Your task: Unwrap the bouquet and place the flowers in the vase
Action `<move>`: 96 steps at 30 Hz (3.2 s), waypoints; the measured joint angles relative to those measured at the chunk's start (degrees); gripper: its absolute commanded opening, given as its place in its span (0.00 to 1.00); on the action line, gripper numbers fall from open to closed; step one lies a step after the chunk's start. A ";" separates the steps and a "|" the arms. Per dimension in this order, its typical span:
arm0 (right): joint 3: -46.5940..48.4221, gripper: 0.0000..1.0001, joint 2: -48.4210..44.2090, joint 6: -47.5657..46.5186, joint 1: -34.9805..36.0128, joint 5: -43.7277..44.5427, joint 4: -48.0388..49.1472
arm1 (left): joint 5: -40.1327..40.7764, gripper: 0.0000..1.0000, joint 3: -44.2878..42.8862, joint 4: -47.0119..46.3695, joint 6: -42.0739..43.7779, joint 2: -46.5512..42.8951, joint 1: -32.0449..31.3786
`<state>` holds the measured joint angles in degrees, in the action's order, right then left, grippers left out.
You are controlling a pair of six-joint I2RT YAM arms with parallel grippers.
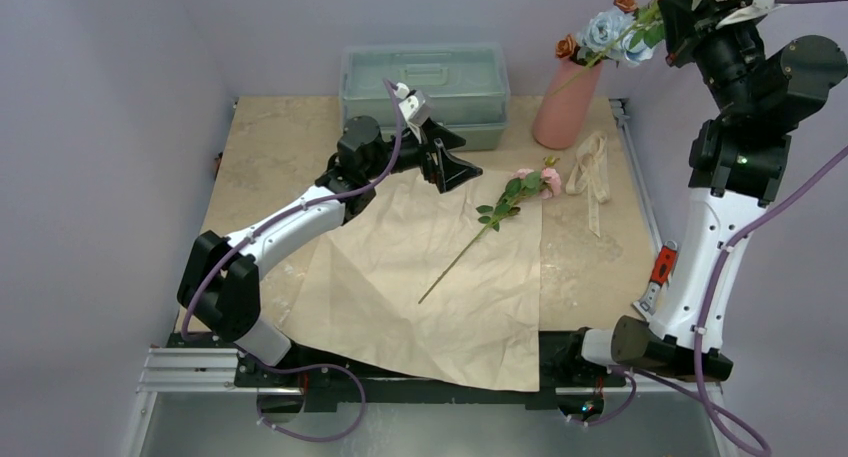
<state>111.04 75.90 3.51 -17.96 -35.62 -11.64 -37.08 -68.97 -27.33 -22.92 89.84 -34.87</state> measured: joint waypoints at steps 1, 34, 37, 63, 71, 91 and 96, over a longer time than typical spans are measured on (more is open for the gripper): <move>0.35 0.00 0.17 -0.57 0.00 0.90 0.28 | -0.02 1.00 0.00 -0.02 -0.09 0.07 0.00; 7.23 0.00 11.52 -8.24 0.00 8.96 10.58 | -0.76 1.00 1.38 0.87 1.31 0.37 0.00; 6.29 0.00 11.43 -7.98 0.00 8.85 12.85 | -0.76 1.00 1.38 1.05 1.44 0.37 0.00; -2.36 0.00 14.03 -6.14 1.18 5.68 22.43 | -0.81 1.00 1.38 2.80 2.12 1.75 0.00; -5.09 0.00 17.03 -6.80 1.18 4.96 22.29 | -0.79 1.00 1.38 3.10 2.54 2.12 0.00; -9.05 0.00 21.81 -7.17 3.08 4.72 23.04 | -0.63 1.00 1.38 4.02 2.75 2.34 0.07; -8.96 0.00 24.06 -7.17 3.21 5.07 23.21 | -0.61 1.00 1.38 4.79 3.02 2.56 0.31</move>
<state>102.08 99.96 -3.66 -14.74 -30.55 11.57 -37.69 -67.59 -22.55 -19.90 92.40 -34.57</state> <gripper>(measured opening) 0.024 0.996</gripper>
